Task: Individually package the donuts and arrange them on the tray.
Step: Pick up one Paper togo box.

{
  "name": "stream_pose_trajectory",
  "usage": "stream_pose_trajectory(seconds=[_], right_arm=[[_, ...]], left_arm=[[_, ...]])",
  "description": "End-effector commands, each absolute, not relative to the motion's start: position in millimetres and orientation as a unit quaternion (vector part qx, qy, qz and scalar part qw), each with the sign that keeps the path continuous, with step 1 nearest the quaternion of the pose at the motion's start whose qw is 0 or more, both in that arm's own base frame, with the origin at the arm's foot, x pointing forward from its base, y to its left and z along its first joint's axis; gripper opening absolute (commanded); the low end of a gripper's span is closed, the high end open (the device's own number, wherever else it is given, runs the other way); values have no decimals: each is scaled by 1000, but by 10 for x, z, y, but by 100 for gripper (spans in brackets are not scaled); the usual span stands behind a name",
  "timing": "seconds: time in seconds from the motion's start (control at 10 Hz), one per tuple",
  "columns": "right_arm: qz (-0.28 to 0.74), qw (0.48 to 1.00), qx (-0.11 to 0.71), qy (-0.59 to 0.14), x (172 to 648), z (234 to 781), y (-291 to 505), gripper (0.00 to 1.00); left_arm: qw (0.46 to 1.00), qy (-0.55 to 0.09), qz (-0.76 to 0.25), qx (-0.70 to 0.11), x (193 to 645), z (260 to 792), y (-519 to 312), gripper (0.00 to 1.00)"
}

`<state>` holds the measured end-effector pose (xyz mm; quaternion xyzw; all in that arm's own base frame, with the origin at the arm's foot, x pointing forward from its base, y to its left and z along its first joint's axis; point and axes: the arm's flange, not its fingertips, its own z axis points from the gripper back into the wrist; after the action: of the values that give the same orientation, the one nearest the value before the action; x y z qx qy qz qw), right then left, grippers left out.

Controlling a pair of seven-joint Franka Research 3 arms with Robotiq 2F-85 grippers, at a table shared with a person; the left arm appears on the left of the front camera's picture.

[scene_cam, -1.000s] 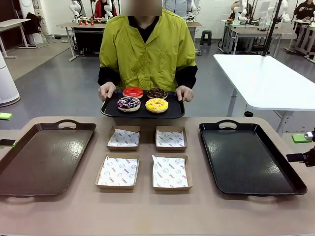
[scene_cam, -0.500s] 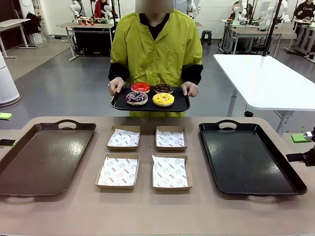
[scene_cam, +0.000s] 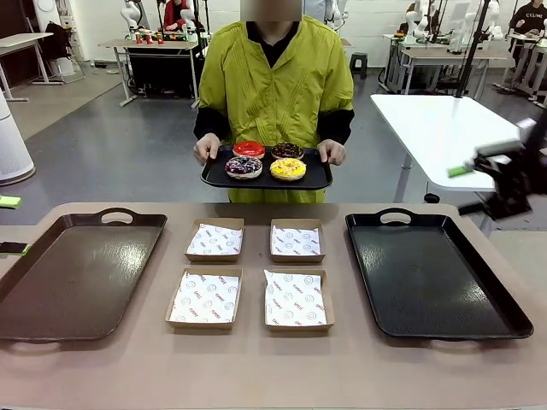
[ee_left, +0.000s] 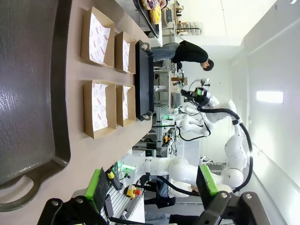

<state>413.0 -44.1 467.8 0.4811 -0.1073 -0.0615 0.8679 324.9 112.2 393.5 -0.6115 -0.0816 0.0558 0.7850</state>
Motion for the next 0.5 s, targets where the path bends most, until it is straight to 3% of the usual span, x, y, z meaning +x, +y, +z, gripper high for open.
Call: stream_pose_trajectory(seconds=[0.0, 0.4], right_arm=[[-77, 911, 401, -65, 4613, 4792, 38, 100], [-76, 974, 202, -72, 5096, 4720, 1280, 100]], left_arm=[[781, -87, 60, -615, 3262, 3951, 1127, 100], [781, -87, 60, -615, 3262, 3951, 1127, 100]])
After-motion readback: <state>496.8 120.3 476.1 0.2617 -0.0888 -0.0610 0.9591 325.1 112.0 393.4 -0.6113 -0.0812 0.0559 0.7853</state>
